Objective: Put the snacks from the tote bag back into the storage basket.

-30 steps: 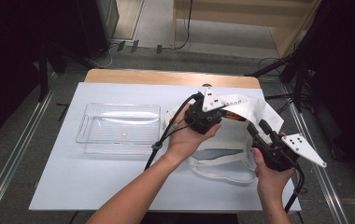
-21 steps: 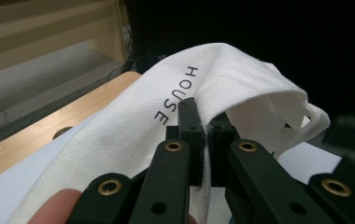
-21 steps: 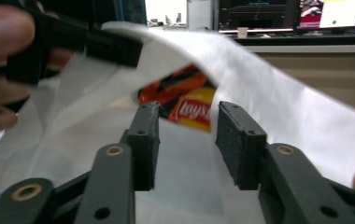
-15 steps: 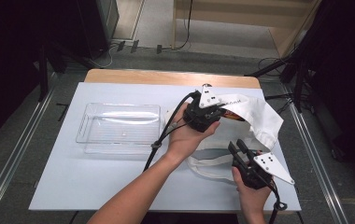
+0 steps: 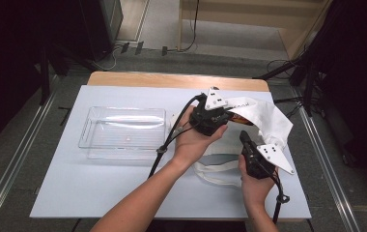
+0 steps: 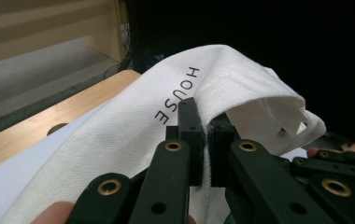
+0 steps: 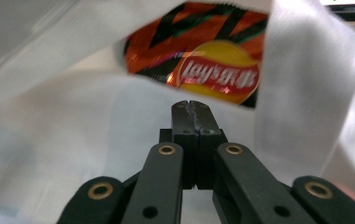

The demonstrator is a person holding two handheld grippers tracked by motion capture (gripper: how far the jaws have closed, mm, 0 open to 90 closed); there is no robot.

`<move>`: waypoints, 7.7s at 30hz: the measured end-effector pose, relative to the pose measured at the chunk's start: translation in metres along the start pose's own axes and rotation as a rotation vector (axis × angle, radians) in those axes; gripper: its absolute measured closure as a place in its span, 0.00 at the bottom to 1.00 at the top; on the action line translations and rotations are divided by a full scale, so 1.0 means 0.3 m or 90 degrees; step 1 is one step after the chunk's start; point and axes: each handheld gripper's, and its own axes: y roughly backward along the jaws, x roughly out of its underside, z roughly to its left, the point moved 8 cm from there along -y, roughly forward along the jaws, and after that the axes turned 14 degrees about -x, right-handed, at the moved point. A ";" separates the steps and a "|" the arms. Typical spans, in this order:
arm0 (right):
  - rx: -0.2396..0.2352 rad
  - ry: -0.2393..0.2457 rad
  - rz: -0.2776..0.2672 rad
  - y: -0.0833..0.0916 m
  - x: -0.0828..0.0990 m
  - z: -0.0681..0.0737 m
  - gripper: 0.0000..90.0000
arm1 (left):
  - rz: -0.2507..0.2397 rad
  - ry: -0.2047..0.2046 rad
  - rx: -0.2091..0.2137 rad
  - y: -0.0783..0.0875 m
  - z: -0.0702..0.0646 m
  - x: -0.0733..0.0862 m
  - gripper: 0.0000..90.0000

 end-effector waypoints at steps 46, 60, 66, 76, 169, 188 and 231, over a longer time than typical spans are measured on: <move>-0.015 -0.094 0.152 -0.056 0.233 -0.047 1.00 | 0.004 0.004 0.019 -0.009 -0.013 0.002 0.99; -0.130 -0.045 0.087 -0.056 0.145 -0.001 0.41 | 0.007 0.007 0.020 -0.018 -0.019 0.004 1.00; -0.084 0.017 0.147 -0.081 0.195 0.010 0.92 | 0.007 0.009 0.020 -0.017 -0.009 0.004 0.99; -0.140 0.036 0.137 0.040 0.182 0.086 1.00 | 0.002 0.021 0.010 -0.018 0.018 -0.011 1.00; 0.048 -0.003 0.024 0.170 -0.129 -0.138 0.95 | -0.008 -0.002 0.046 0.011 -0.028 0.020 0.85; 0.001 -0.053 -0.012 0.193 -0.224 -0.153 0.95 | 0.028 -0.081 -0.015 0.097 0.010 0.165 0.91; 0.014 -0.049 0.064 0.082 -0.215 -0.329 0.86 | 0.098 0.086 0.012 -0.165 0.145 0.172 0.60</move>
